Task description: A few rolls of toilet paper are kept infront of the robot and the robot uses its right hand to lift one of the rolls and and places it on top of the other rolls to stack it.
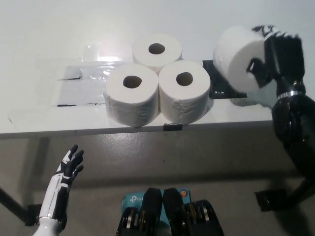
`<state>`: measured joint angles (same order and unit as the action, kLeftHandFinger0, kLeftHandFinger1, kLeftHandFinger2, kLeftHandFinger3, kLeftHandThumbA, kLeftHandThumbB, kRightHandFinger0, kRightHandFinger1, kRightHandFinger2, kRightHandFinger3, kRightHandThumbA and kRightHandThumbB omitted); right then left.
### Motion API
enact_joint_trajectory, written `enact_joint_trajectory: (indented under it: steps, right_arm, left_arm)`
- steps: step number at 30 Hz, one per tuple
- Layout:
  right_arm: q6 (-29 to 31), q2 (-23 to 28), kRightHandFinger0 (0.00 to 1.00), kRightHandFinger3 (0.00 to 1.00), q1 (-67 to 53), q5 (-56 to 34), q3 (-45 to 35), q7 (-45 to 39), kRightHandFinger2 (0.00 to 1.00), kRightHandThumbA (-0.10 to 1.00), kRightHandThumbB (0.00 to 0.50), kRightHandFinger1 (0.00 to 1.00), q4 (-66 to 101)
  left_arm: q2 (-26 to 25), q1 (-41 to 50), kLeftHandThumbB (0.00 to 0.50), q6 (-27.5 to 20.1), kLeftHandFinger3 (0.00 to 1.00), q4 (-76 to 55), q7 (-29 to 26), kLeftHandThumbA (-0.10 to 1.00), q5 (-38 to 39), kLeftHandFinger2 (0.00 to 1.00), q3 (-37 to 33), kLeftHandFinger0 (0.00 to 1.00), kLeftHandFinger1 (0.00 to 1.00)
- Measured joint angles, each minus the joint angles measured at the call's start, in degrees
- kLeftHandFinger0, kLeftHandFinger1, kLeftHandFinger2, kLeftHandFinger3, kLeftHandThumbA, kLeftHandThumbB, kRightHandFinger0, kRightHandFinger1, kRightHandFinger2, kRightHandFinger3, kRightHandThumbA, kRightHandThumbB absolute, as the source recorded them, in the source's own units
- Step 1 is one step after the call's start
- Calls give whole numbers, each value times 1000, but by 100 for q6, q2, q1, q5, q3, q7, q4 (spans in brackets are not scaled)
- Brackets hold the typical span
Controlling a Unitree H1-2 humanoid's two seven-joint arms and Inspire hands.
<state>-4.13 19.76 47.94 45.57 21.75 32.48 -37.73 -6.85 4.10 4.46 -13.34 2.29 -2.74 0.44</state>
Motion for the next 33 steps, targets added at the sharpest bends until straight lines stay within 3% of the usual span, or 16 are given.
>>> enact_joint_trajectory:
  steps: [5,9,11,13,14,16,18,20,23,24,26,27,30,33]
  right_arm:
    - [-160,35,0,524,0,243,-468,381,562,-100,177,0,1050]
    - [-264,72,0,538,34,495,-753,635,572,-100,195,0,1890]
    - [-256,106,0,615,88,558,-800,650,645,-100,202,27,2114]
    - [-233,160,0,680,145,594,-804,613,762,-100,193,144,2337]
    - [-222,189,0,639,172,602,-795,561,727,-100,200,128,2416]
    - [-181,227,0,673,230,603,-760,437,737,-100,244,183,2541]
    - [-154,228,0,596,308,598,-720,258,682,-100,260,163,2613]
    - [-121,208,0,421,398,591,-664,93,567,-100,269,76,2673]
    - [-79,155,0,345,499,598,-540,-127,541,-100,255,42,2721]
    - [-69,124,0,346,515,602,-508,-168,542,-100,274,33,2718]
    - [-57,12,0,441,547,623,-434,-261,626,-100,282,75,2702]
    - [-49,-41,0,551,560,635,-394,-300,692,-100,278,150,2685]
    - [20,-196,0,512,619,638,-299,-371,675,-100,282,181,2531]
    - [96,-324,0,496,678,674,-174,-403,679,-100,260,197,2276]
  left_arm:
    - [-2,39,49,-9,1000,-2,0,1000,5,1000,6,1000,1000]
    - [-17,72,32,-24,1000,-9,0,1000,4,1000,15,1000,1000]
    - [-22,78,27,-36,1000,-9,0,1000,3,1000,17,1000,1000]
    - [-21,87,10,-48,1000,-9,0,1000,5,1000,19,1000,1000]
    - [-22,92,8,-56,1000,-9,0,1000,5,1000,20,1000,1000]
    - [-22,107,29,-70,1000,-10,0,1000,6,1000,31,1000,1000]
    - [-22,116,31,-71,1000,-10,0,1000,6,1000,38,1000,1000]
    - [-22,127,32,-72,1000,-14,1,1000,7,1000,41,1000,1000]
    - [-22,184,38,-73,1000,-23,1,1000,12,1000,47,1000,1000]
    - [-22,203,39,-73,1000,-24,1,1000,12,1000,49,1000,1000]
    - [-21,245,25,-73,1000,-25,1,1000,13,1000,57,1000,1000]
    - [-21,254,5,-73,1000,-27,1,1000,15,1000,60,1000,1000]
    - [-21,253,42,-73,1000,-38,1,1000,18,1000,63,1000,1000]
    - [-22,247,41,-71,1000,-53,1,1000,21,1000,65,1000,1000]
